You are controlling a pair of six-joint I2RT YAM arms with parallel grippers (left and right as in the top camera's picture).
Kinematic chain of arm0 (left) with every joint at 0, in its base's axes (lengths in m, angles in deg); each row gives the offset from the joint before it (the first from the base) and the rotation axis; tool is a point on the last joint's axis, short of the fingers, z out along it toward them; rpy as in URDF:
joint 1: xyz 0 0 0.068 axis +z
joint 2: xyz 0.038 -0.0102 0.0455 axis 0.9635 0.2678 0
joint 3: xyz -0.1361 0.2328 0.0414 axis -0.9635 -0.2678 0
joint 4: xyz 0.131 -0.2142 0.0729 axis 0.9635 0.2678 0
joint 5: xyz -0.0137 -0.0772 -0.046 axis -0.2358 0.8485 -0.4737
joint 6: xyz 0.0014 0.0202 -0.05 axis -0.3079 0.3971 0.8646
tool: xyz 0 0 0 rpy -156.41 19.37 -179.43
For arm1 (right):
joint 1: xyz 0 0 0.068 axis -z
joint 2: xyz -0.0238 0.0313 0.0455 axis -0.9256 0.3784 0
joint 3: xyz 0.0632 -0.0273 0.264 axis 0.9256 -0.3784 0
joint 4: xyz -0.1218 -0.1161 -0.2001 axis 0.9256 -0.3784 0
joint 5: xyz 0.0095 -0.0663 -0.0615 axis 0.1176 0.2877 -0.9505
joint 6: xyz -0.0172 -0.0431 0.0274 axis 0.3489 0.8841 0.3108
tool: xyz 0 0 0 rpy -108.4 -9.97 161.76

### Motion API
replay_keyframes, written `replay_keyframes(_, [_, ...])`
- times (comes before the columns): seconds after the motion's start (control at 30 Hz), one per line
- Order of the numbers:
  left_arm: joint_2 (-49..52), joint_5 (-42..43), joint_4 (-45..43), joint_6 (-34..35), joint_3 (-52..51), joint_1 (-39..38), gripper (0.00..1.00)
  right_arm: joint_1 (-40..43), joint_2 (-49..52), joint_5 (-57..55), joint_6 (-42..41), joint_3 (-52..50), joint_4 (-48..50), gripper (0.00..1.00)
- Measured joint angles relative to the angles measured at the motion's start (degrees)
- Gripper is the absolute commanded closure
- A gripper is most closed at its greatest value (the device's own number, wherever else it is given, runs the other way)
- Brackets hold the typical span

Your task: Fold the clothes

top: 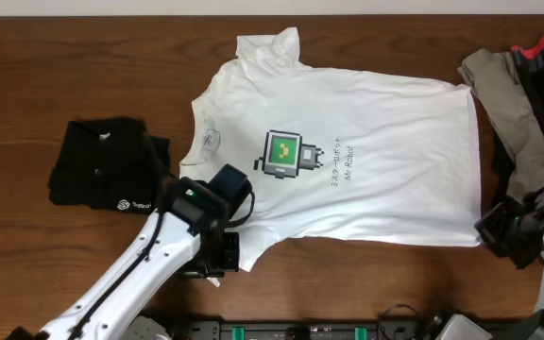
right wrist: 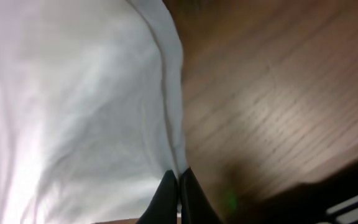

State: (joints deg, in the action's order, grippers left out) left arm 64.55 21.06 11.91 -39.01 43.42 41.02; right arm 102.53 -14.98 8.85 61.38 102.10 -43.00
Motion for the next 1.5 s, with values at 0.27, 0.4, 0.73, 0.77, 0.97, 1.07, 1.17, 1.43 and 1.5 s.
replay_keyframes(0.27, [-0.2, -5.0, -2.6, -1.7, 4.8, 1.7, 0.94, 0.0, 0.0, 5.3, 0.7, 0.9, 5.5, 0.99])
replay_keyframes(0.4, [-0.2, -6.3, -7.0, -4.6, 7.7, 5.3, 0.94, 0.0, 0.0, 10.9, 0.3, 1.0, 11.0, 0.99])
replay_keyframes(0.73, [0.4, -7.1, -19.4, -14.9, 9.9, 12.9, 0.95, -0.2, 4.4, 19.9, -5.0, 1.2, 25.3, 0.99])
replay_keyframes(0.77, [0.7, -7.1, -21.0, -16.1, 10.1, 13.2, 0.94, -0.3, 5.0, 20.2, -5.5, 1.2, 26.5, 0.99])
replay_keyframes(0.97, [3.1, -7.1, -28.3, -23.2, 10.7, 13.4, 0.94, -0.9, 7.2, 21.5, -8.0, 1.2, 33.4, 0.99])
replay_keyframes(1.07, [5.7, -7.1, -30.7, -26.0, 10.8, 13.4, 0.94, -1.0, 7.5, 21.8, -8.5, 1.2, 35.2, 0.99])
replay_keyframes(1.17, [9.0, -7.3, -32.9, -28.2, 10.8, 13.5, 0.94, -1.3, 7.5, 21.9, -8.7, 1.2, 36.4, 0.99])
replay_keyframes(1.43, [13.4, -12.3, -35.1, -31.8, 10.8, 14.0, 0.94, -1.9, 10.2, 21.8, -9.0, 1.2, 37.2, 0.99])
replay_keyframes(1.5, [13.4, -13.1, -36.0, -32.6, 10.8, 14.8, 0.94, -1.9, 11.2, 21.8, -9.1, 1.2, 37.5, 0.99])
